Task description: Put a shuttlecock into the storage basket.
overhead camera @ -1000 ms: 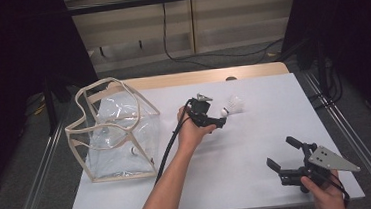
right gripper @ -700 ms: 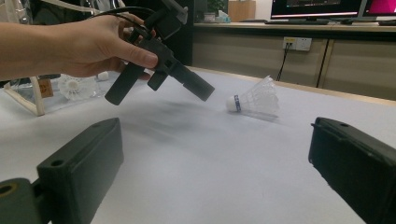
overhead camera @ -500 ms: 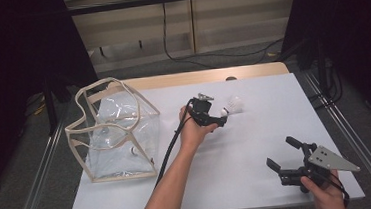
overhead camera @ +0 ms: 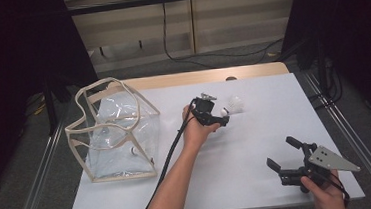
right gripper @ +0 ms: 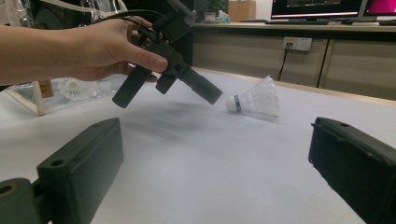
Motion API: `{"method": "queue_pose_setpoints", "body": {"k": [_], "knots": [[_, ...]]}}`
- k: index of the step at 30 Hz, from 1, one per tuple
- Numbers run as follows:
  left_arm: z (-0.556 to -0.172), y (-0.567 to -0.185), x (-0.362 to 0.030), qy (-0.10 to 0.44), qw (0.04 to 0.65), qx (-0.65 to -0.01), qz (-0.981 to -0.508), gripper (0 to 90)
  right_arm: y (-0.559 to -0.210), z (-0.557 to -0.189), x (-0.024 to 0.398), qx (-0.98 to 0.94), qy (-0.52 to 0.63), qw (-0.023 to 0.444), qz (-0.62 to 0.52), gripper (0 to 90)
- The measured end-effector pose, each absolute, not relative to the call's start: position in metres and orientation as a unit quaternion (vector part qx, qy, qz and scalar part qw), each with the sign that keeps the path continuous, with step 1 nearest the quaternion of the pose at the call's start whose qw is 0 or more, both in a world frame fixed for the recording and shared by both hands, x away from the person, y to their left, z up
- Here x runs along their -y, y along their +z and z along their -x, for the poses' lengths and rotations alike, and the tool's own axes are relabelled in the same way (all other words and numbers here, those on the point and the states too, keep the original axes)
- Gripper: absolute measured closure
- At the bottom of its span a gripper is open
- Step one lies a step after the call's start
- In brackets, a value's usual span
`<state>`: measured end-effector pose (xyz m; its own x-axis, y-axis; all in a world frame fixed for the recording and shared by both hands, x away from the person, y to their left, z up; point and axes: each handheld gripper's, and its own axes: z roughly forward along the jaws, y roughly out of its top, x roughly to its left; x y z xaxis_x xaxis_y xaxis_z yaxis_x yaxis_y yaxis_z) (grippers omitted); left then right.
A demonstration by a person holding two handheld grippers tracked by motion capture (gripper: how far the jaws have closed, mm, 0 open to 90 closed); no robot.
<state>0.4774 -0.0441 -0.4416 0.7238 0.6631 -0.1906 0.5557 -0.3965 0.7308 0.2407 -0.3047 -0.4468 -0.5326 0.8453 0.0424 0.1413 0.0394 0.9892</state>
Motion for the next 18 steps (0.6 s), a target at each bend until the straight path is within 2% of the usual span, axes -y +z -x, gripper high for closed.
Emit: {"method": "queue_pose_setpoints", "body": {"k": [18], "knots": [[-0.4824, -0.4447, 0.0491, 0.072, 0.408, -0.360, -0.836, 28.1, -0.4470, -0.2408, 0.3054, -0.655, 0.582, 0.302, -0.377, 2.8]]}}
